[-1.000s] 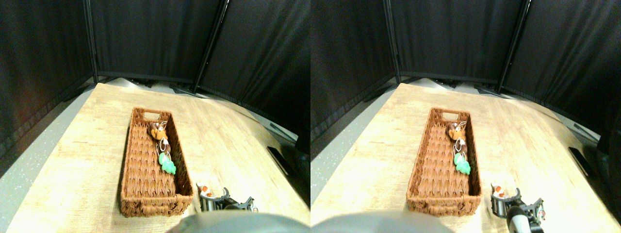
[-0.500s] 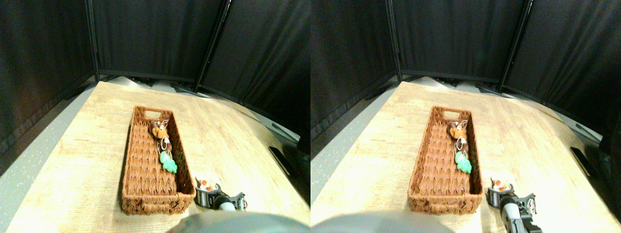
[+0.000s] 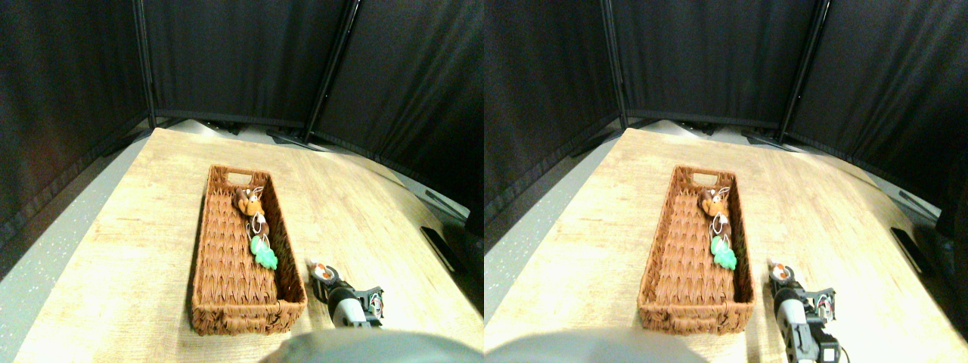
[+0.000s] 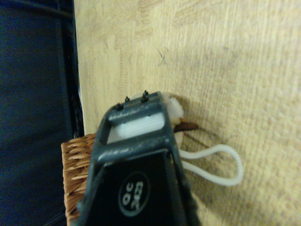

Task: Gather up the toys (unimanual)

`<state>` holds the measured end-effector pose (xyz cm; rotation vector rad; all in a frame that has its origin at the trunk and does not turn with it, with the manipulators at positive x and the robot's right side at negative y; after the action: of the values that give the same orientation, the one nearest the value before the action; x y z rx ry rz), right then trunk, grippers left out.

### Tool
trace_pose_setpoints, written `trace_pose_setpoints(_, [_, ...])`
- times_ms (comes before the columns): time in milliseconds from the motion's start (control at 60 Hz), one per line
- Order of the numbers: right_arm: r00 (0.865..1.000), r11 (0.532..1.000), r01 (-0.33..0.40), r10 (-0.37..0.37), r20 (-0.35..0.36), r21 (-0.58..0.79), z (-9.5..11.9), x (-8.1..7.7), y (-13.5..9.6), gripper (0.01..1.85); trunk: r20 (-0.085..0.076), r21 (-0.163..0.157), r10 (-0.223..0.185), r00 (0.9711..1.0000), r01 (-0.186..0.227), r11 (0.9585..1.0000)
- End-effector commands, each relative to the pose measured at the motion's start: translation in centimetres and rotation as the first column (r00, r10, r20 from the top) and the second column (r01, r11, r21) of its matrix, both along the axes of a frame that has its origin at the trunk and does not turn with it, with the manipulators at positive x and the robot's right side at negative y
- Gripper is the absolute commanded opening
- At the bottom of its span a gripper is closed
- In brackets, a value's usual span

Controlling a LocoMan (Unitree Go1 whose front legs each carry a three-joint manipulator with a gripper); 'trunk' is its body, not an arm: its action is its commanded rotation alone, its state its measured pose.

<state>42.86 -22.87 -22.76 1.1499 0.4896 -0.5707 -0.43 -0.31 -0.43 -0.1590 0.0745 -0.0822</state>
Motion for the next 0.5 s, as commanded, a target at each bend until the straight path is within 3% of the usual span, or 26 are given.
trace_pose_setpoints(17, [0.996,0.998,0.002,0.004,0.088,-0.064,1.4,0.9,-0.1,0.06,0.004,-0.008,0.016,0.9999,-0.016,0.9998])
trace_pose_setpoints(167, [0.993,0.996,-0.017,0.028,0.116,-0.088,3.2,2.4,0.3,0.06,0.025,-0.024,0.036,0.9991,-0.035,0.9991])
trace_pose_setpoints(200, [0.986,0.989,-0.082,0.098,0.137,-0.123,3.7,2.9,0.5,0.06,0.026,-0.029,0.040,0.9989,-0.039,0.9988])
trace_pose_setpoints(283, [0.967,0.963,-0.155,0.193,0.168,-0.219,4.8,3.8,0.9,0.06,0.035,-0.044,0.054,0.9979,-0.053,0.9977])
trace_pose_setpoints(433, [0.970,0.968,-0.134,0.172,0.172,-0.213,6.9,5.3,1.8,0.06,0.045,-0.068,0.076,0.9961,-0.073,0.9950])
trace_pose_setpoints(500, [0.957,0.965,-0.159,0.203,0.208,-0.209,7.8,6.2,2.4,0.06,0.049,-0.078,0.086,0.9951,-0.082,0.9936])
